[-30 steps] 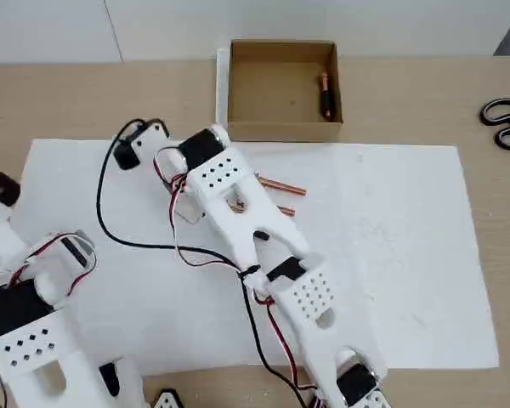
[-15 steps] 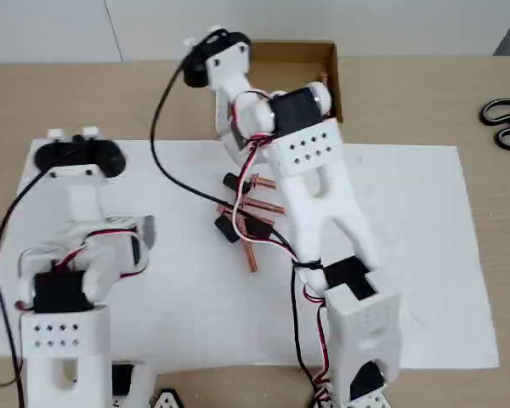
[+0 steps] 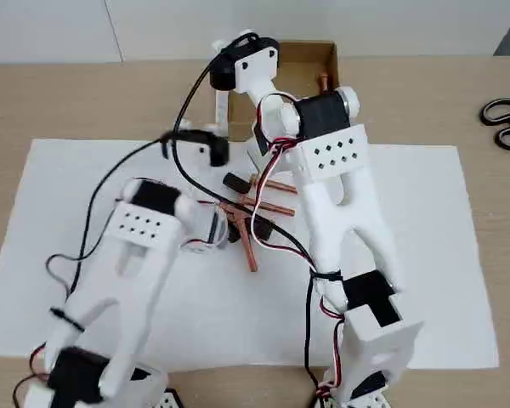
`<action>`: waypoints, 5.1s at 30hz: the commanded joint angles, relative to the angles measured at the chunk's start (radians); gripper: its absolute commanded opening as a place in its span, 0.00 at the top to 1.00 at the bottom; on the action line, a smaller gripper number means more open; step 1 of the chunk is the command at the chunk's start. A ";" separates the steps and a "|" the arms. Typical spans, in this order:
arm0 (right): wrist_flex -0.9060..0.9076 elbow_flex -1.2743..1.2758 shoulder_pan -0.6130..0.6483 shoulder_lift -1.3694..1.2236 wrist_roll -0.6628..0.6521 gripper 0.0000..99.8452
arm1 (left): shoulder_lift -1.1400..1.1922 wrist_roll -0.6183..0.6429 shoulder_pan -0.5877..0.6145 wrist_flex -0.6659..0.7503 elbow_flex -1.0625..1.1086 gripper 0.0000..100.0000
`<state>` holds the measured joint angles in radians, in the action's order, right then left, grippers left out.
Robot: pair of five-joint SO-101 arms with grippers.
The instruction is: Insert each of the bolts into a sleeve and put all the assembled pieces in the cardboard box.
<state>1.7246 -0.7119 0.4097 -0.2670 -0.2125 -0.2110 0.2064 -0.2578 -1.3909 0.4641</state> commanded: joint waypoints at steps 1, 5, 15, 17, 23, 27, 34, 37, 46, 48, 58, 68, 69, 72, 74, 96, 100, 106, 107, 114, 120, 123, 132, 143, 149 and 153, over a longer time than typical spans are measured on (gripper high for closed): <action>0.005 0.000 -0.010 0.071 0.009 1.00 | 0.037 0.055 -0.055 -0.005 -0.061 0.81; 0.005 0.000 -0.007 0.071 0.009 1.00 | 0.055 0.215 -0.061 0.075 -0.081 0.81; -0.002 0.000 -0.005 0.070 0.009 1.00 | 0.058 0.529 -0.089 0.167 -0.077 0.81; -0.002 0.000 -0.005 0.070 0.011 1.00 | 0.058 0.592 -0.092 0.212 -0.059 0.81; -0.002 0.005 -0.005 0.070 0.011 1.00 | 0.058 0.681 -0.155 0.345 0.036 0.81; -0.002 0.005 -0.005 0.070 0.011 1.00 | 0.058 0.681 -0.164 0.379 0.058 0.81; -0.002 0.005 -0.005 0.070 0.037 1.00 | 0.058 0.681 -0.160 0.445 0.142 0.81; -0.004 0.005 -0.005 0.070 0.037 1.00 | 0.058 0.681 -0.160 0.480 0.173 0.81; -0.004 0.005 -0.004 0.070 0.037 1.00 | 0.058 0.677 -0.158 0.532 0.199 0.87; -0.004 0.005 -0.004 0.070 0.037 1.00 | 0.058 0.677 -0.158 0.566 0.228 0.88; -0.004 0.005 -0.004 0.070 0.037 1.00 | 0.058 0.677 -0.158 0.644 0.280 0.89; -0.004 0.005 -0.004 0.070 0.037 1.00 | 0.058 0.677 -0.160 0.640 0.282 0.93; -0.004 0.005 -0.004 0.070 0.037 1.00 | 0.058 0.677 -0.160 0.640 0.282 0.95; -0.004 0.005 -0.004 0.070 0.037 1.00 | 0.058 0.677 -0.160 0.640 0.283 0.99; -0.004 0.005 -0.004 0.070 0.037 1.00 | 0.058 0.677 -0.160 0.644 0.292 0.99; -0.004 0.005 -0.004 0.071 0.037 1.00 | 0.048 0.589 -0.163 0.273 -0.001 0.99; -0.008 0.005 -0.002 0.071 0.037 1.00 | 0.048 0.542 -0.160 0.140 -0.117 0.99; -0.008 0.005 0.008 0.076 0.038 1.00 | 0.048 0.442 -0.084 -0.032 -0.266 0.99; -0.008 0.005 0.008 0.077 0.038 1.00 | 0.048 0.419 -0.044 -0.058 -0.285 0.99; -0.008 0.005 0.008 0.077 0.038 1.00 | 0.058 0.104 0.311 -0.071 -0.255 0.99; -0.008 0.005 0.008 0.077 0.058 1.00 | 0.058 -0.190 0.351 0.091 -0.067 0.99; -0.008 0.005 0.008 0.077 0.064 1.00 | 0.058 -0.212 0.322 0.213 0.030 0.99; -0.008 0.005 0.008 0.079 0.066 1.00 | 0.058 -0.213 0.235 0.269 0.087 0.89; -0.008 0.005 0.008 0.079 0.066 1.00 | 0.060 -0.242 0.232 0.321 0.134 0.89; -0.008 0.005 0.027 0.079 0.066 1.00 | 0.060 -0.272 0.233 0.319 0.145 0.89; -0.008 0.005 0.045 0.079 0.066 1.00 | 0.060 -0.272 0.232 0.333 0.147 0.89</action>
<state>1.7246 -0.7027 0.4480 -0.2670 -0.1573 -0.1450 -0.0606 -0.0199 -1.0779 0.6130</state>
